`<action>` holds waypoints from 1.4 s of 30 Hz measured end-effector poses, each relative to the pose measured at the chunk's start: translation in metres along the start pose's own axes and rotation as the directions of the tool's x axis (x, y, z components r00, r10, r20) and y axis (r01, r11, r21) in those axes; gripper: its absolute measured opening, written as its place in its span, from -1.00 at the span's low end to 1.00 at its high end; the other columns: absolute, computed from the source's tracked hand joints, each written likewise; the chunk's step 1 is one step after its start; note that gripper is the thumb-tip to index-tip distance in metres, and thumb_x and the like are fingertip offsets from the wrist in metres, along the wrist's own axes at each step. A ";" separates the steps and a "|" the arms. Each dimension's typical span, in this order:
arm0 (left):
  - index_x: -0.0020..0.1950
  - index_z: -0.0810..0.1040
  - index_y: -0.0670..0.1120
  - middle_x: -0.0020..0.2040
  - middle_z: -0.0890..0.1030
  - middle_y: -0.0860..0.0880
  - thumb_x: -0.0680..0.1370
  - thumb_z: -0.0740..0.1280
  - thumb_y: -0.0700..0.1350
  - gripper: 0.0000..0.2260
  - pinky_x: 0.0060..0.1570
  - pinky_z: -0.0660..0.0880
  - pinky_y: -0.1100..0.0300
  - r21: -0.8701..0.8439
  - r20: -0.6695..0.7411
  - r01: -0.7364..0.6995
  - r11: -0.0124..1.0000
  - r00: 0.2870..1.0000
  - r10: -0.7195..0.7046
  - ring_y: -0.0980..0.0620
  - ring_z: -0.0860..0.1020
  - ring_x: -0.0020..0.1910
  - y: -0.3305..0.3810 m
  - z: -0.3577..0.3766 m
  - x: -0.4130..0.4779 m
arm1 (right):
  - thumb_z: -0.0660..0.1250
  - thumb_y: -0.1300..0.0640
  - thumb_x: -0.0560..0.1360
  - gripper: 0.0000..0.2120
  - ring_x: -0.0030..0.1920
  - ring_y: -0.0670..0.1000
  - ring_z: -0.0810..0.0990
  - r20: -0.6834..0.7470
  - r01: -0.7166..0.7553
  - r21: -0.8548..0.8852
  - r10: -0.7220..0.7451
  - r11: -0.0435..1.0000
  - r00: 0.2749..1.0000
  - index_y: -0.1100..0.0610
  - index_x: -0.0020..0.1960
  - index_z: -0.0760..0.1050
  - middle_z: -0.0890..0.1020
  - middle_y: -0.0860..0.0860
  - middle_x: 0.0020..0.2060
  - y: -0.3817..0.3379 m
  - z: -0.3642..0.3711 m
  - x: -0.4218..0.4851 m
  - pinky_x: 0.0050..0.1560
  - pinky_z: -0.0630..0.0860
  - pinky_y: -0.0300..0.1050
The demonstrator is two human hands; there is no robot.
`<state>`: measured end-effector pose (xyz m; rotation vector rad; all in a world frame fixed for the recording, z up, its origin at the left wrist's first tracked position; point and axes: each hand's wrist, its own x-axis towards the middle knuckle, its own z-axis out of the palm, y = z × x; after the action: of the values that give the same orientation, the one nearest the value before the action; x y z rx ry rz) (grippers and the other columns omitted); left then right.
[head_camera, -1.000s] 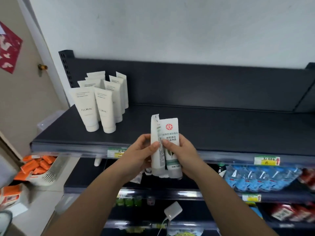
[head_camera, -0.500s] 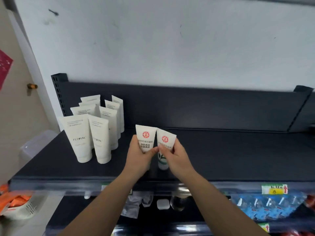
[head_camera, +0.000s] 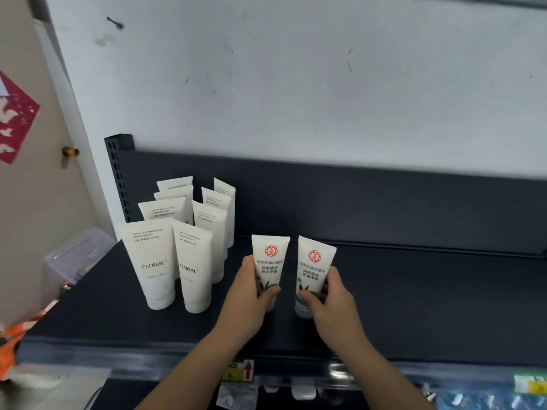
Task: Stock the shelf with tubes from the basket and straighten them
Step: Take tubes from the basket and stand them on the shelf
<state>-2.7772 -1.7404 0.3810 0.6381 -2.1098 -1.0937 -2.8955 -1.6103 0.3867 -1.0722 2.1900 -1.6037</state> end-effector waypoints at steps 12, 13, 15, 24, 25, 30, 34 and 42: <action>0.16 0.33 -0.14 0.15 0.49 -0.09 0.55 0.31 -0.22 -0.76 -0.02 0.38 0.17 0.093 -0.349 0.221 0.971 0.921 -0.176 0.07 0.43 0.02 -0.021 0.015 0.089 | 0.37 0.23 0.51 -0.76 0.02 -0.09 0.59 0.004 -0.037 -0.049 0.037 0.998 0.999 0.03 0.09 0.40 0.61 -0.05 0.07 -0.009 0.062 0.101 -0.24 0.48 -0.39; 0.15 0.33 -0.15 0.16 0.49 -0.11 0.55 0.31 -0.22 -0.78 -0.03 0.36 0.18 0.097 -0.352 0.236 0.967 0.917 -0.188 0.07 0.41 0.02 -0.022 0.015 0.092 | 0.37 0.22 0.51 -0.77 0.03 -0.08 0.60 0.002 -0.039 -0.048 0.039 0.998 0.999 0.02 0.09 0.40 0.62 -0.04 0.08 -0.008 0.066 0.106 -0.19 0.50 -0.34; 0.14 0.34 -0.15 0.18 0.50 -0.12 0.55 0.31 -0.23 -0.78 -0.02 0.35 0.20 0.092 -0.354 0.242 0.966 0.915 -0.195 0.08 0.40 0.02 -0.024 0.016 0.096 | 0.37 0.22 0.51 -0.76 0.04 -0.07 0.61 -0.007 -0.041 -0.047 0.041 0.998 0.999 0.01 0.10 0.41 0.63 -0.05 0.08 -0.006 0.071 0.112 -0.09 0.57 -0.21; 0.33 0.25 -0.18 0.28 0.48 -0.12 0.52 0.29 -0.32 -0.58 0.04 0.38 0.21 0.016 -0.271 0.304 0.952 0.918 -0.289 0.08 0.43 0.08 -0.028 0.018 0.096 | 0.37 0.23 0.48 -0.66 0.15 0.02 0.57 0.014 -0.125 -0.093 0.127 0.988 0.992 0.04 0.21 0.41 0.58 -0.04 0.14 -0.005 0.077 0.110 0.09 0.56 -0.04; 0.39 0.19 -0.19 0.32 0.46 -0.14 0.51 0.29 -0.33 -0.51 0.10 0.41 0.17 0.018 -0.248 0.328 0.945 0.917 -0.313 0.04 0.46 0.14 -0.030 0.018 0.093 | 0.37 0.21 0.48 -0.63 0.17 0.03 0.57 0.019 -0.145 -0.114 0.148 0.983 0.989 0.05 0.25 0.41 0.57 -0.02 0.17 -0.005 0.076 0.106 0.09 0.53 -0.08; 0.52 0.00 -0.11 0.44 0.34 -0.18 0.43 0.32 -0.24 -0.26 0.38 0.35 -0.07 0.137 -0.142 0.345 0.929 0.935 -0.326 -0.14 0.37 0.40 -0.032 0.019 0.071 | 0.30 0.19 0.51 -0.62 0.16 0.03 0.54 0.096 -0.163 -0.173 0.181 0.971 0.979 0.11 0.31 0.42 0.53 0.02 0.21 -0.006 0.056 0.074 0.05 0.47 -0.15; 0.57 -0.16 -0.13 0.58 -0.02 -0.16 0.50 0.32 -0.08 -0.18 0.52 0.06 -0.08 0.484 -0.017 0.236 0.843 0.965 -0.260 -0.16 0.01 0.55 -0.007 0.012 0.039 | 0.24 0.17 0.51 -0.84 0.01 0.03 0.57 0.245 0.087 -0.354 0.002 0.931 0.970 0.09 0.06 0.52 0.59 0.03 0.02 -0.009 0.033 0.047 0.09 0.57 0.06; 0.59 -0.18 -0.14 0.59 -0.18 -0.09 0.62 0.06 0.03 -0.36 0.53 -0.11 -0.02 0.784 0.049 0.105 0.612 0.972 -0.231 -0.04 -0.19 0.57 0.026 -0.016 -0.055 | 0.19 -0.03 0.62 -0.35 0.56 0.05 0.06 0.520 0.416 -0.597 -0.064 0.686 0.852 0.12 0.59 0.01 0.09 0.02 0.58 -0.021 0.013 -0.007 0.54 0.02 0.06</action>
<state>-2.7323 -1.6973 0.3912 1.2087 -2.6817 -0.2259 -2.8743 -1.6177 0.3993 -1.7969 2.3826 -0.4090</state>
